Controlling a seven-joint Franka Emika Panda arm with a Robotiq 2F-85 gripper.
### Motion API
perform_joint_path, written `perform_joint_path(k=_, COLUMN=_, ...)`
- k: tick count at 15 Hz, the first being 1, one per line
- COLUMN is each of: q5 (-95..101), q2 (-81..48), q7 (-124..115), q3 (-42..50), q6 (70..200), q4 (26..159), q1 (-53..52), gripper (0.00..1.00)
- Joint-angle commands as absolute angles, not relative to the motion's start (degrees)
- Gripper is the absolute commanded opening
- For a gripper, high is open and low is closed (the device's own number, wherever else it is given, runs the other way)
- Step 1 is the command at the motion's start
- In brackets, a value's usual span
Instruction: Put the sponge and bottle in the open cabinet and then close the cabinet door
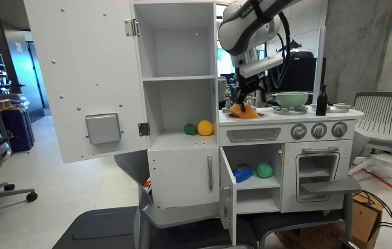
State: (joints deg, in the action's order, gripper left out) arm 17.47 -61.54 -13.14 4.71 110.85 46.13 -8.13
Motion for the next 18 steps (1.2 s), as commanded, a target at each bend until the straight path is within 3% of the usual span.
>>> perform_joint_path(k=1, q5=15.27, q2=-67.44, q7=-9.9, q3=4.84, q6=110.71, q4=35.88, q1=-7.86, gripper=1.0)
perform_joint_path(k=18, q5=8.61, q2=-71.81, q7=1.12, q3=-2.73, q6=113.16, q4=30.01, q1=-1.73, gripper=1.0)
